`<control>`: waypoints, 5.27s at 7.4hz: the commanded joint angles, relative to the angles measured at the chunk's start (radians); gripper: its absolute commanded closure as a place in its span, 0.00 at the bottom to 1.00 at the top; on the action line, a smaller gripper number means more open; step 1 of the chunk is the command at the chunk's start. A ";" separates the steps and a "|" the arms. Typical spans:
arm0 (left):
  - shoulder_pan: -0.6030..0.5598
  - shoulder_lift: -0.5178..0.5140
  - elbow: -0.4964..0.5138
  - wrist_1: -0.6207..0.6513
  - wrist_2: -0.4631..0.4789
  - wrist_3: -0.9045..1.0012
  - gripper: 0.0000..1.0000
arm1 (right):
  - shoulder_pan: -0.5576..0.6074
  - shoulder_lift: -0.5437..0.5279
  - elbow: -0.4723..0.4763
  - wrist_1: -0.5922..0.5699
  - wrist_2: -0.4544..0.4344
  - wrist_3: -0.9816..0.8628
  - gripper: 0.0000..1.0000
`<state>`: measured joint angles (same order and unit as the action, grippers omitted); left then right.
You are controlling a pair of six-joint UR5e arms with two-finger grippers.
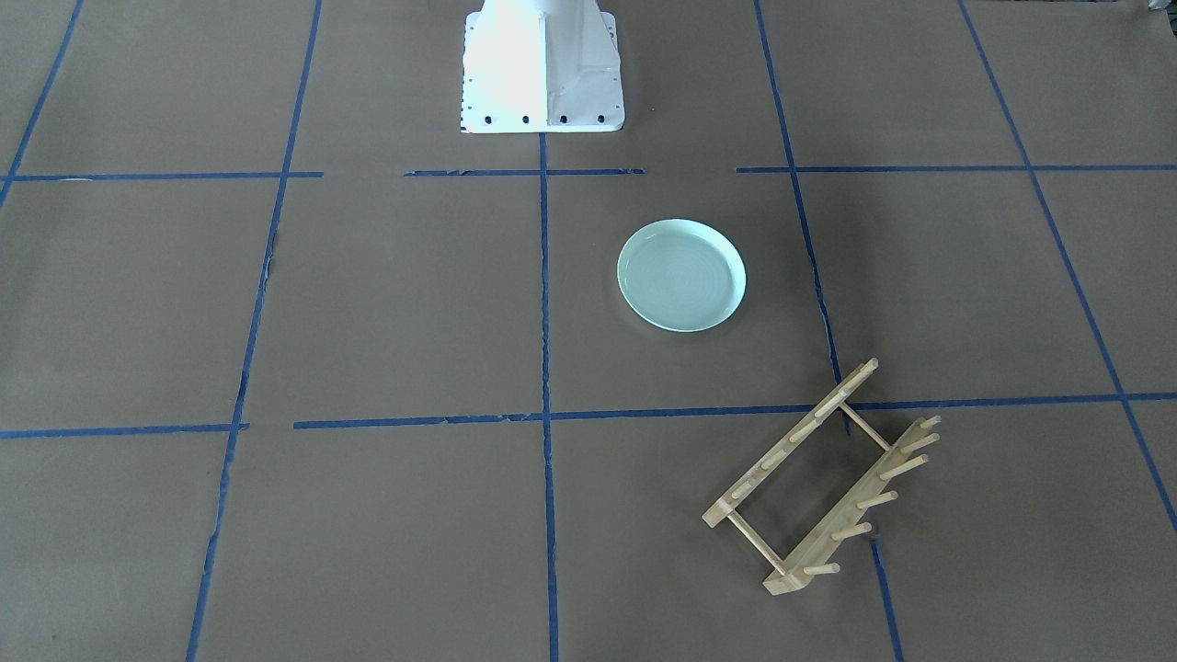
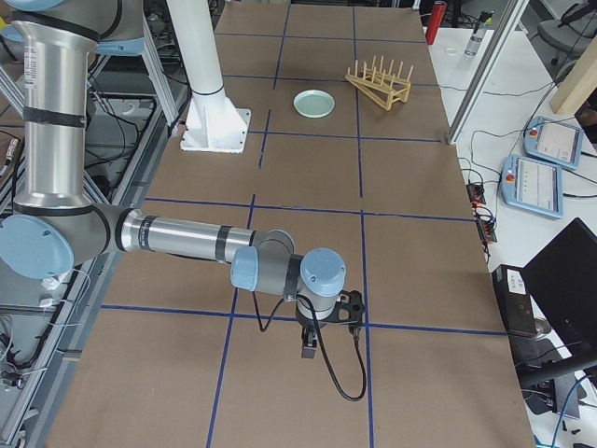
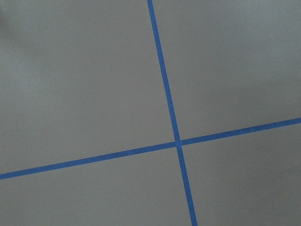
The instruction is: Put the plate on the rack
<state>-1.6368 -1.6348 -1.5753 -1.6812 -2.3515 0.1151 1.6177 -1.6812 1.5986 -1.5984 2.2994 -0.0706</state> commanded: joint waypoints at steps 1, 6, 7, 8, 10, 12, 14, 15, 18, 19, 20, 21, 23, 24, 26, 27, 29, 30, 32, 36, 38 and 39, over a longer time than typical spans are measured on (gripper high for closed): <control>0.000 0.001 -0.009 0.002 0.001 0.000 0.00 | 0.001 0.000 0.000 0.000 0.000 0.000 0.00; 0.105 -0.011 -0.012 -0.026 -0.005 -0.001 0.00 | -0.001 0.000 0.001 0.000 0.000 0.000 0.00; 0.127 -0.016 -0.018 -0.028 -0.023 -0.003 0.00 | -0.001 0.000 0.001 0.000 0.000 0.000 0.00; 0.190 -0.035 -0.058 -0.029 -0.047 -0.097 0.00 | -0.001 0.000 0.000 0.000 0.000 0.000 0.00; 0.357 -0.101 -0.158 -0.041 -0.037 -0.483 0.00 | 0.001 0.000 0.000 0.000 0.000 0.000 0.00; 0.499 -0.183 -0.216 -0.040 -0.023 -0.767 0.00 | 0.001 0.000 0.001 0.000 0.000 0.000 0.00; 0.654 -0.274 -0.268 -0.034 0.070 -1.069 0.00 | 0.001 0.000 0.000 0.000 0.000 0.000 0.00; 0.748 -0.339 -0.252 -0.031 0.140 -1.191 0.00 | 0.001 0.000 0.001 0.000 0.000 0.000 0.00; 0.971 -0.567 -0.093 0.130 0.337 -1.527 0.00 | 0.001 0.000 0.001 0.000 0.000 0.000 0.00; 1.000 -0.626 -0.051 0.170 0.339 -1.586 0.00 | -0.001 0.000 0.001 0.000 0.000 0.000 0.00; 1.015 -0.682 0.010 0.196 0.340 -1.624 0.00 | -0.001 0.000 0.001 0.000 0.000 0.000 0.00; 1.041 -0.735 0.087 0.221 0.345 -1.626 0.00 | -0.001 0.000 0.001 0.000 0.000 0.000 0.00; 1.087 -0.737 0.109 0.219 0.434 -1.618 0.02 | 0.001 0.000 0.001 0.000 0.000 0.000 0.00; 1.095 -0.738 0.125 0.216 0.449 -1.615 0.21 | 0.001 0.000 0.001 0.000 0.000 0.000 0.00; 1.112 -0.734 0.132 0.216 0.451 -1.614 0.42 | 0.001 0.000 0.001 0.000 0.000 0.000 0.00; 1.115 -0.734 0.130 0.215 0.452 -1.612 0.43 | 0.001 0.000 0.001 0.000 0.000 0.000 0.00; 1.117 -0.734 0.129 0.215 0.451 -1.612 0.68 | 0.001 0.000 0.001 0.000 0.000 0.000 0.00; 1.117 -0.735 0.129 0.215 0.445 -1.614 1.00 | 0.001 0.000 0.001 0.000 0.000 0.000 0.00; 1.123 -0.729 0.118 0.213 0.440 -1.614 1.00 | -0.001 0.000 0.001 0.000 0.000 0.000 0.00; 1.044 -0.729 -0.081 0.198 0.358 -1.611 1.00 | -0.001 0.000 0.000 0.000 0.000 0.000 0.00; 0.913 -0.734 -0.120 -0.048 0.240 -1.629 1.00 | -0.001 0.000 0.001 0.000 0.000 0.000 0.00; 0.847 -0.728 -0.118 -0.207 0.210 -1.691 1.00 | 0.001 0.000 0.001 0.000 0.000 0.000 0.00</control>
<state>-0.7045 -2.3659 -1.6853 -1.6988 -2.0882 -1.5226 1.6171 -1.6813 1.5996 -1.5985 2.2994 -0.0706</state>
